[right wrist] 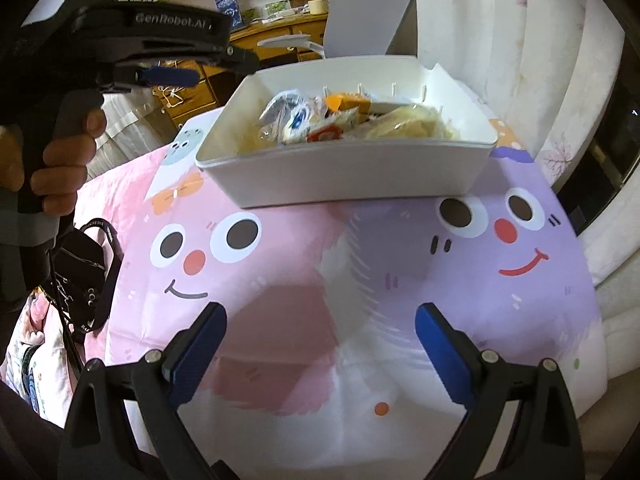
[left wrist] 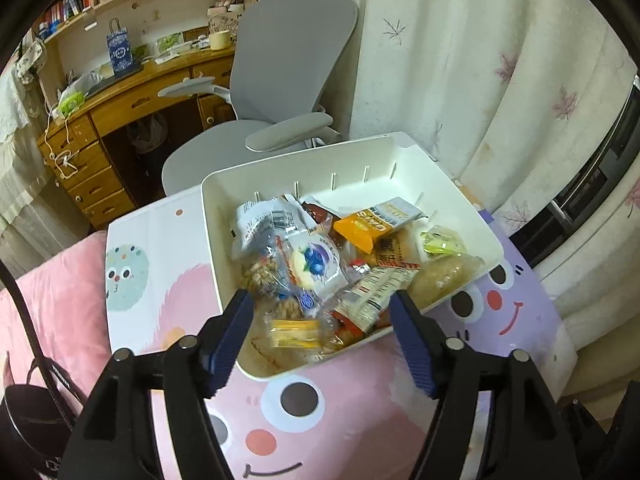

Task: Organize snacks

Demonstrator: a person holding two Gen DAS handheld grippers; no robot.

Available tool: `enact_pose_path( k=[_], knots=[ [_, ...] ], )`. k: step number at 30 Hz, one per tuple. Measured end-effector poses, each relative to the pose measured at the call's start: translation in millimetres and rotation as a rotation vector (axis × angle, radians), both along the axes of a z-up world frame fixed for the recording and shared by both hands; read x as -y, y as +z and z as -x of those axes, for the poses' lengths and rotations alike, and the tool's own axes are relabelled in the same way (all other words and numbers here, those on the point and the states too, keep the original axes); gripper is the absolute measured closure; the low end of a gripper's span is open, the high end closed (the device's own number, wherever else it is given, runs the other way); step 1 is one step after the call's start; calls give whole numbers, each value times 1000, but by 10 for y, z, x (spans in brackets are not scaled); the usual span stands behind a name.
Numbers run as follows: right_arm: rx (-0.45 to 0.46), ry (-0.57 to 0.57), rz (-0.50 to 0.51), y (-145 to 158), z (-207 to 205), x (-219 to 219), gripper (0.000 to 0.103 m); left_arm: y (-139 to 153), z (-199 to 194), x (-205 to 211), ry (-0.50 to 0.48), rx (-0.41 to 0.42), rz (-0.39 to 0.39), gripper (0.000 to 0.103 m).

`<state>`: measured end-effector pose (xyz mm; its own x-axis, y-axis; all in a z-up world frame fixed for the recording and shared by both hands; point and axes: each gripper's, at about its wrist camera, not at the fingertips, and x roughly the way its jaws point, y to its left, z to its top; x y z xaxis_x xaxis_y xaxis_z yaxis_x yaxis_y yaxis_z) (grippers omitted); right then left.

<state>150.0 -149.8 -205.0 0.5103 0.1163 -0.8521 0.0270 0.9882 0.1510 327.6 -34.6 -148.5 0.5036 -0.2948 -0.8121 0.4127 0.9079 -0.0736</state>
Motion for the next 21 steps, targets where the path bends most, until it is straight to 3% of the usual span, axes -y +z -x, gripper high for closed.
enact_pose_path(
  k=[2,7,14,19,21],
  knots=[
    [8,-2,4,44,4,41,7,-4,59,-7,16,-3,-6,18],
    [-6,-11,-20,40,18,187,5,-187,275,26,23,-127,-40,17],
    [-65,43,-101,77,132,492,0,-320,810,59,112,-262,-75,17],
    [-85,73,-84,236,312,762,0,-214,1225,227,154,-322,-62,17],
    [-94,80,-74,346,397,889,0,-108,1354,319,159,-325,-46,12]
  ],
)
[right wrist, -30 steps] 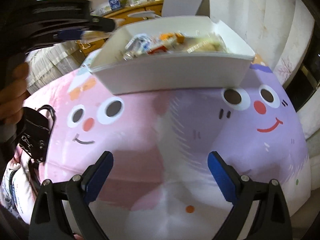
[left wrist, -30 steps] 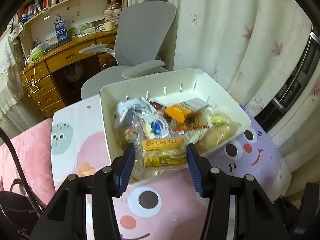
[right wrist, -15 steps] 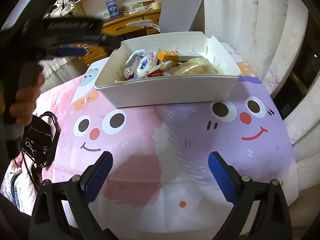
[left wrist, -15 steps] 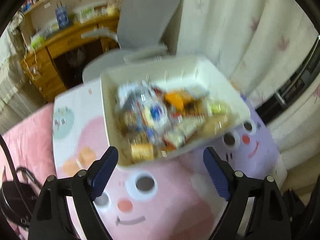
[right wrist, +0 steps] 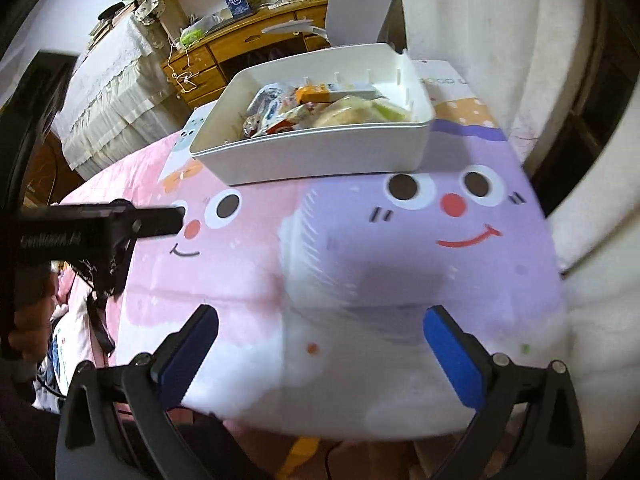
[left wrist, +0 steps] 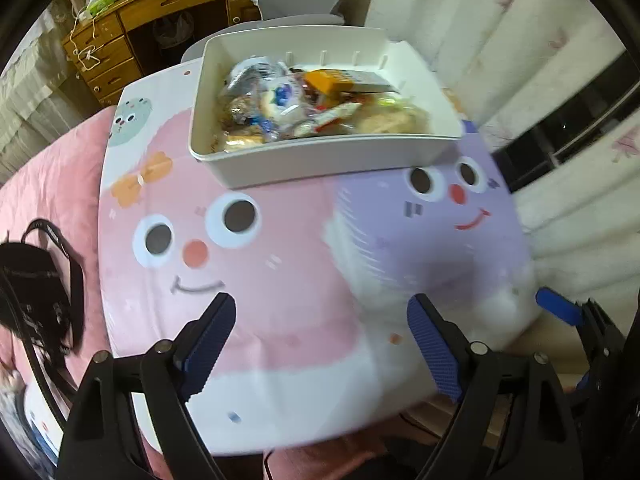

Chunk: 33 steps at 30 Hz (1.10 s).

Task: Organize snacks

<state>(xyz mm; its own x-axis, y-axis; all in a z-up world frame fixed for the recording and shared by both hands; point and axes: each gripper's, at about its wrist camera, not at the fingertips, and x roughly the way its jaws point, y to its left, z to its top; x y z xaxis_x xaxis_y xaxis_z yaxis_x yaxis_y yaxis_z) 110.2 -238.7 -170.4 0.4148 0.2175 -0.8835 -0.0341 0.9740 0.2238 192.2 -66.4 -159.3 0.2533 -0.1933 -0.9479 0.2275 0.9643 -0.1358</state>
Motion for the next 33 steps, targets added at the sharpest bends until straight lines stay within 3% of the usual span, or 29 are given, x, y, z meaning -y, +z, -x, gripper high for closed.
enact_pose_path(
  k=[3,6,11,15,18,22,27,33],
  knots=[
    [-15,4,37,195,99,159,0,218,179,147,10,17,18,11],
    [-10,-8,12,421,192,348,0,487,338,323,11,60,25,11],
    [39,-7,-14,846,337,570,0,963,512,524,47,180,55,11],
    [60,-25,-73,1110,428,691,0,1218,677,612,67,275,18,11],
    [93,-14,-65,1246,518,686,0,1289,788,630,87,316,16,11],
    [128,-4,-66,1257,602,640,0,1309,965,632,130,380,-49,10],
    [142,-8,-45,1245,631,562,0,1321,1025,476,234,375,-59,1],
    [189,24,-8,1317,678,431,0,1286,1141,386,271,369,-63,1]
  ],
)
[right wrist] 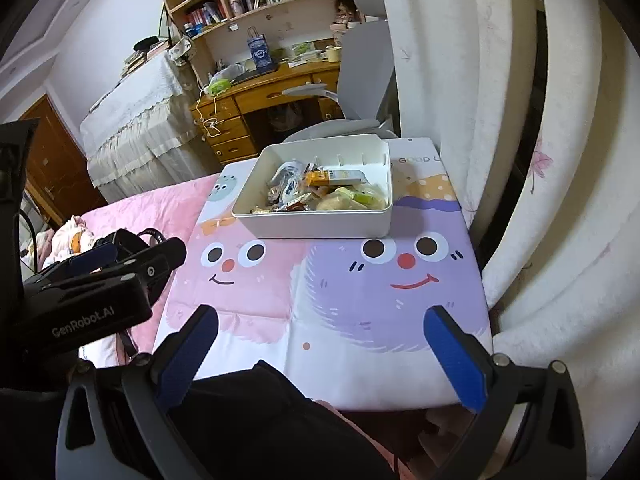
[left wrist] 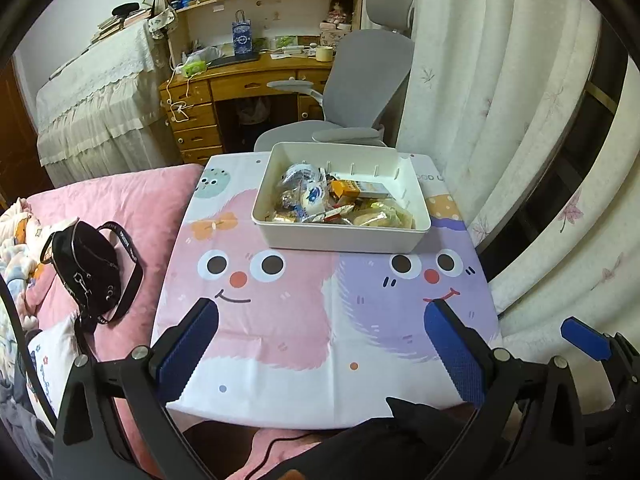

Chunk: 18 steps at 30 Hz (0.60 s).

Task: Organize snacks

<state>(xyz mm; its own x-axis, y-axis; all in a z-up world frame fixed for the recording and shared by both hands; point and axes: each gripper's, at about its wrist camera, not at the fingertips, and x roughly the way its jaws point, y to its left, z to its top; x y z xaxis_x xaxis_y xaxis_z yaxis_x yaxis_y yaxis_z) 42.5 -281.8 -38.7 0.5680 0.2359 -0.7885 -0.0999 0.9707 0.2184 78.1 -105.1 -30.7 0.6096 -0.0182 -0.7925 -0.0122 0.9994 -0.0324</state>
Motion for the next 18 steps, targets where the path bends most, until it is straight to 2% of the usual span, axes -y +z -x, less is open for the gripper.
enact_pose_path(
  k=[18],
  knots=[
    [-38,25,10,-108,41,-135,0,-46,144,-63,14,-4,-18,1]
  ],
)
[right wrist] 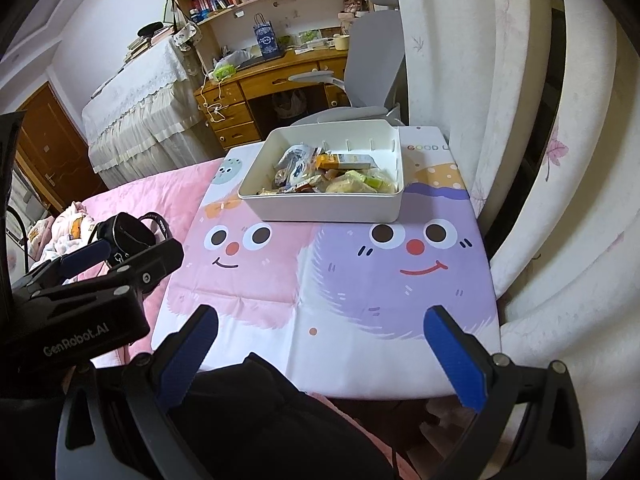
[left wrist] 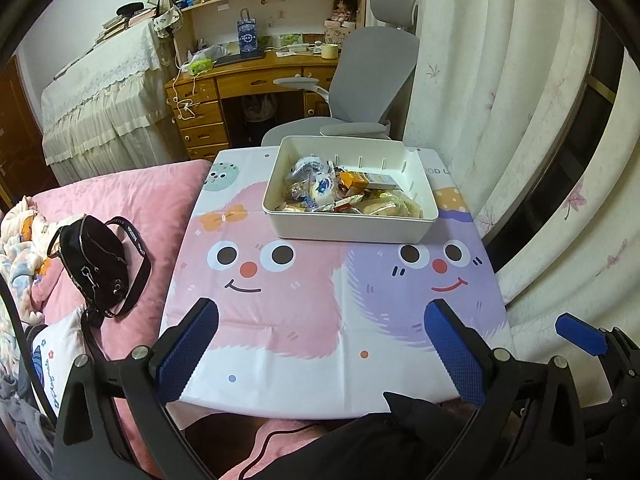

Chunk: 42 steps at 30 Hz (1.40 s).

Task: Organize snacks

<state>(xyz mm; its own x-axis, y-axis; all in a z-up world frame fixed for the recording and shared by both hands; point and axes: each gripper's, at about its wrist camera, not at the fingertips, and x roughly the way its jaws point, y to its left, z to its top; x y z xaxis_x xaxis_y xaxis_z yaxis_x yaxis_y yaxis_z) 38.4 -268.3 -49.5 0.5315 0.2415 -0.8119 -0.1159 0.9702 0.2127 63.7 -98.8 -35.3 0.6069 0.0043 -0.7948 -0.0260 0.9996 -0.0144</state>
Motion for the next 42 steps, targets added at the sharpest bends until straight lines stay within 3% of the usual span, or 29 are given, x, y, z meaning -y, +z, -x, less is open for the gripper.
enact_pose_path(
  k=[42],
  knots=[
    [-25,-20,2,-95,135,-139,0,-55,155,-169,-31,-15,-7,1]
  ],
)
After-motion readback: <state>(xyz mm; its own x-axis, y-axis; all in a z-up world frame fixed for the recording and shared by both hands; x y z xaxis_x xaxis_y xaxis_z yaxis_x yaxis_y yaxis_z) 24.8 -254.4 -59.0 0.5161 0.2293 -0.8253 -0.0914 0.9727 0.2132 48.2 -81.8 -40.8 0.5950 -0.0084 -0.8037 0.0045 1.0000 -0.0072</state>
